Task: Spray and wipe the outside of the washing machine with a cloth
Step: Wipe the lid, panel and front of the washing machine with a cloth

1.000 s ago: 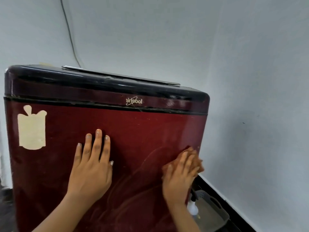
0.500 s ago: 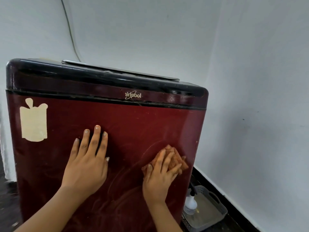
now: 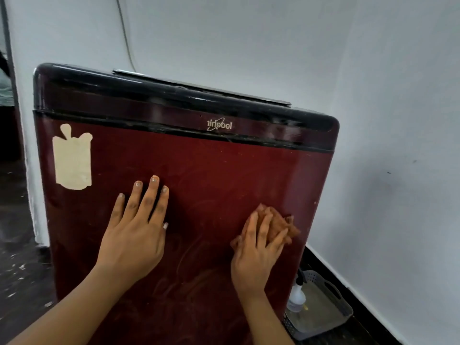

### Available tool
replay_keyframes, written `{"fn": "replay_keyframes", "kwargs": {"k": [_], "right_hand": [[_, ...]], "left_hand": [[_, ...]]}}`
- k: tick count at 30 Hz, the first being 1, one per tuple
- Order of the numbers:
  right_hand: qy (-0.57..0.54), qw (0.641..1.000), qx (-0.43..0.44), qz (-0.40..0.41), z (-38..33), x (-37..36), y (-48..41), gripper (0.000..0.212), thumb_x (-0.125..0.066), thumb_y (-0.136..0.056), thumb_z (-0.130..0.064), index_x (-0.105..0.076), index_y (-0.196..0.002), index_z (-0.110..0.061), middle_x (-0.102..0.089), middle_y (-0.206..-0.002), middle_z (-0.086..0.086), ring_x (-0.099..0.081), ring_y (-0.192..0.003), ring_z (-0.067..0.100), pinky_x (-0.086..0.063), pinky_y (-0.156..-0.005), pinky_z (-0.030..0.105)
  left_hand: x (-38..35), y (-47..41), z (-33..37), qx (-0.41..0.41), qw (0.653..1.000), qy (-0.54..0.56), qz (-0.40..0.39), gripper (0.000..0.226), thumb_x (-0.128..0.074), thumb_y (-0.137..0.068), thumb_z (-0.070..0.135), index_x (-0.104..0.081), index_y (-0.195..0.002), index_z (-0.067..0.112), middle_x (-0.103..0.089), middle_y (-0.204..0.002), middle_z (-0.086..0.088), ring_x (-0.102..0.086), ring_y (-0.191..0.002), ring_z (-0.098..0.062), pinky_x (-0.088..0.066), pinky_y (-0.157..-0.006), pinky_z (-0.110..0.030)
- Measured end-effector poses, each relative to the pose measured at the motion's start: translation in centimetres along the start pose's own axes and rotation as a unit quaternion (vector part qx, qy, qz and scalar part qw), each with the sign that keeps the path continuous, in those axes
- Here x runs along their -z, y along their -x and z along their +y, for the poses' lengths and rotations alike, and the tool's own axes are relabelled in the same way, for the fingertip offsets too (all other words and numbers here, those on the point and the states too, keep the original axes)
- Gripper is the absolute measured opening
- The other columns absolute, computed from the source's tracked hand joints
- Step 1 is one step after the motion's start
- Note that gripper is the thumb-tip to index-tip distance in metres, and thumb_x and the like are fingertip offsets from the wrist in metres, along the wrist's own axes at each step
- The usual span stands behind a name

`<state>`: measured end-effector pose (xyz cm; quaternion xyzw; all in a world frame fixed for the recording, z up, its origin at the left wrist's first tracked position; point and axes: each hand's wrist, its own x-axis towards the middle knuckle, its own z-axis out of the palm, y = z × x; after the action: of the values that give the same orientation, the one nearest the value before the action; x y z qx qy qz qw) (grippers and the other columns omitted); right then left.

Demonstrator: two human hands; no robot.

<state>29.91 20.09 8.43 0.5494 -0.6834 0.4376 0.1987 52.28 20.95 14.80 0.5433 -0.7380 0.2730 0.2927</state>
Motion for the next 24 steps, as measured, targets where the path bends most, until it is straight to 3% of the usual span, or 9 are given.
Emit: {"fn": "replay_keyframes", "kwargs": {"k": [3,5,9,12,14,16,18,20,24], "right_hand": [[0.048,0.977,0.206,-0.015,-3.2,-1.1,0.9,0.07,-0.046,-0.08,-0.027,-0.024,-0.147,-0.032,-0.028,-0.154,-0.003,-0.016,-0.135,0.053,-0.016,-0.102,0.07],[0.069,0.946,0.315,-0.043,-4.3,-2.5,4.3,0.074,-0.054,-0.08,-0.026,-0.024,-0.146,-0.039,-0.026,-0.154,-0.014,-0.018,-0.138,0.042,-0.02,-0.106,0.067],[0.065,0.966,0.25,-0.027,-4.0,-3.3,6.0,0.07,-0.057,-0.079,-0.03,-0.03,-0.144,-0.041,-0.025,-0.153,-0.016,-0.024,-0.136,0.038,-0.029,-0.103,0.066],[0.043,0.987,0.156,0.001,-6.8,-2.7,3.3,0.07,-0.054,-0.081,-0.029,-0.028,-0.146,-0.034,-0.029,-0.152,-0.002,-0.015,-0.136,0.051,-0.01,-0.106,0.069],[0.029,0.976,0.215,-0.003,-9.6,-3.1,2.7,0.068,-0.048,-0.084,-0.028,-0.025,-0.147,-0.035,-0.028,-0.153,-0.006,-0.014,-0.136,0.05,-0.004,-0.107,0.067],[0.025,0.927,0.373,-0.025,-11.2,-4.3,4.5,0.063,-0.05,-0.083,-0.03,-0.033,-0.143,-0.038,-0.032,-0.151,-0.013,-0.018,-0.138,0.04,-0.016,-0.106,0.065],[0.021,0.884,0.466,-0.039,-10.6,-5.6,7.3,0.054,-0.05,-0.084,-0.03,-0.044,-0.136,-0.039,-0.039,-0.148,-0.016,-0.021,-0.141,0.028,-0.031,-0.103,0.063],[0.029,0.896,0.441,-0.035,-9.1,-6.2,8.6,0.057,-0.049,-0.085,-0.029,-0.039,-0.14,-0.041,-0.032,-0.151,-0.018,-0.021,-0.142,0.023,-0.032,-0.103,0.061],[0.041,0.949,0.313,0.001,-11.1,-5.7,6.6,0.065,-0.045,-0.085,-0.029,-0.023,-0.146,-0.04,-0.027,-0.152,-0.014,-0.024,-0.136,0.039,-0.012,-0.106,0.068]], "left_hand": [[-0.2,0.8,-0.5,0.022,1.0,0.009,-0.004,0.062,-0.028,-0.088,0.033,-0.023,-0.144,0.008,-0.018,-0.154,-0.016,-0.017,-0.14,-0.037,-0.021,-0.11,-0.057],[-0.4,1.5,-0.6,0.031,0.999,0.015,-0.009,0.063,-0.028,-0.087,0.034,-0.023,-0.144,0.008,-0.017,-0.154,-0.016,-0.016,-0.14,-0.037,-0.021,-0.11,-0.056],[-1.0,3.6,-2.4,0.045,0.999,0.012,-0.027,0.062,-0.028,-0.088,0.035,-0.025,-0.144,0.008,-0.018,-0.154,-0.015,-0.018,-0.14,-0.036,-0.024,-0.109,-0.055],[-1.1,4.9,-4.0,0.079,0.996,0.017,-0.039,0.062,-0.027,-0.088,0.036,-0.023,-0.144,0.009,-0.016,-0.154,-0.014,-0.018,-0.14,-0.036,-0.024,-0.109,-0.054],[-1.0,5.4,-4.4,0.105,0.993,0.025,-0.04,0.063,-0.028,-0.088,0.037,-0.025,-0.144,0.008,-0.018,-0.154,-0.015,-0.02,-0.139,-0.037,-0.025,-0.108,-0.054],[-1.0,5.9,-4.4,0.116,0.991,0.04,-0.043,0.063,-0.027,-0.088,0.038,-0.026,-0.143,0.007,-0.018,-0.154,-0.015,-0.02,-0.139,-0.037,-0.025,-0.108,-0.054],[-1.0,6.6,-4.8,0.12,0.99,0.053,-0.046,0.063,-0.026,-0.089,0.038,-0.025,-0.144,0.007,-0.018,-0.153,-0.016,-0.02,-0.139,-0.036,-0.026,-0.109,-0.053],[-1.1,7.5,-5.8,0.127,0.989,0.053,-0.049,0.063,-0.026,-0.09,0.038,-0.025,-0.144,0.007,-0.019,-0.153,-0.016,-0.021,-0.139,-0.035,-0.028,-0.109,-0.052],[-1.5,9.1,-7.9,0.171,0.982,0.068,-0.051,0.065,-0.02,-0.09,0.042,-0.019,-0.145,0.009,-0.009,-0.154,-0.012,-0.014,-0.141,-0.032,-0.022,-0.112,-0.05]]}}
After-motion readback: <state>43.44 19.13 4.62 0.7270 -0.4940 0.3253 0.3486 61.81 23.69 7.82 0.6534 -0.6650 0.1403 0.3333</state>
